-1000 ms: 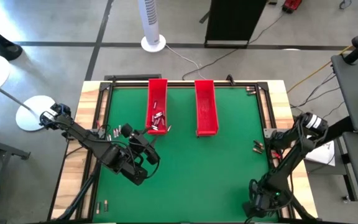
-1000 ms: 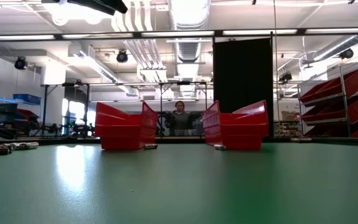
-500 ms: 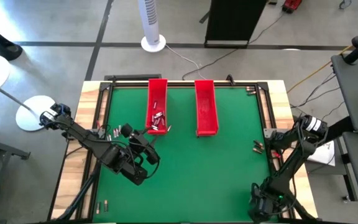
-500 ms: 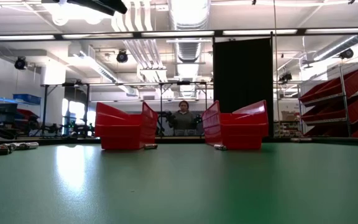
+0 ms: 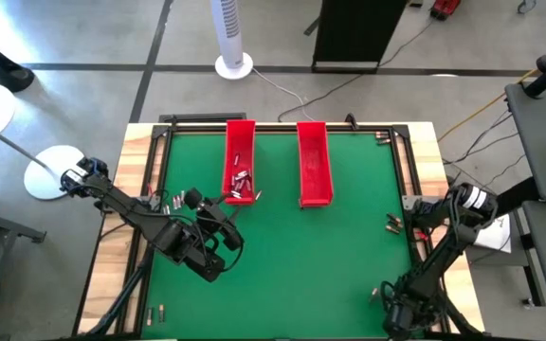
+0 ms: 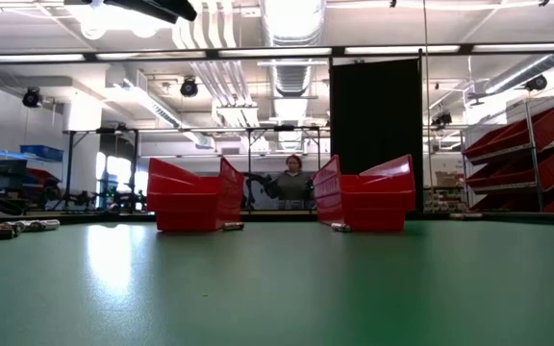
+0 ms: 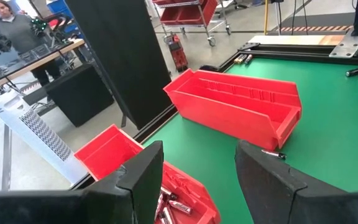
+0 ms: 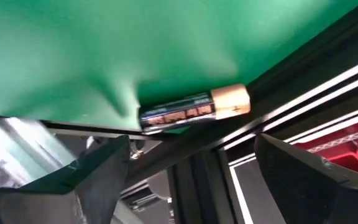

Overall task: Sort batteries
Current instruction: Put the black battery into the right red bin

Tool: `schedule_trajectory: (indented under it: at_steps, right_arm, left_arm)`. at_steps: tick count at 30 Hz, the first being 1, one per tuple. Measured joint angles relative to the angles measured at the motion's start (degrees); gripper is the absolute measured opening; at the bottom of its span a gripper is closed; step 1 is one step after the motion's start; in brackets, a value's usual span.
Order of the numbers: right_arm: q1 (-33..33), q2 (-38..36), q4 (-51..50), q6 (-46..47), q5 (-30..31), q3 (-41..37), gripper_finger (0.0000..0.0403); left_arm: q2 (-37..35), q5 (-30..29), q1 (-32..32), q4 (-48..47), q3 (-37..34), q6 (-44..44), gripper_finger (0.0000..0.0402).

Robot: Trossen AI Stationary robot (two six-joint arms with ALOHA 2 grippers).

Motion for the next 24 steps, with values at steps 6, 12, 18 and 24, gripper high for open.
schedule_trajectory:
  at_steps: [6,12,18,24]
  right_arm:
    - [-1.73,-1.38,0.66,0.26,0.80,0.00,0.0316]
    - [-2.50,-2.05,1.30,2.09,1.32,0.02,0.0309]
    - [-3.19,-2.05,3.01,7.92,1.31,0.07,0.0323]
    - [-3.17,-2.05,3.43,10.23,1.11,0.07,0.0323]
  left_arm:
    - [0.00,-0.06,0.02,0.02,0.00,-0.02,0.0180]
    - [0.00,-0.07,0.00,0.01,0.00,0.00,0.0180]
    - [0.00,-0.07,0.02,0.00,0.00,0.00,0.0180]
    - [0.00,-0.07,0.00,0.00,0.00,0.00,0.0180]
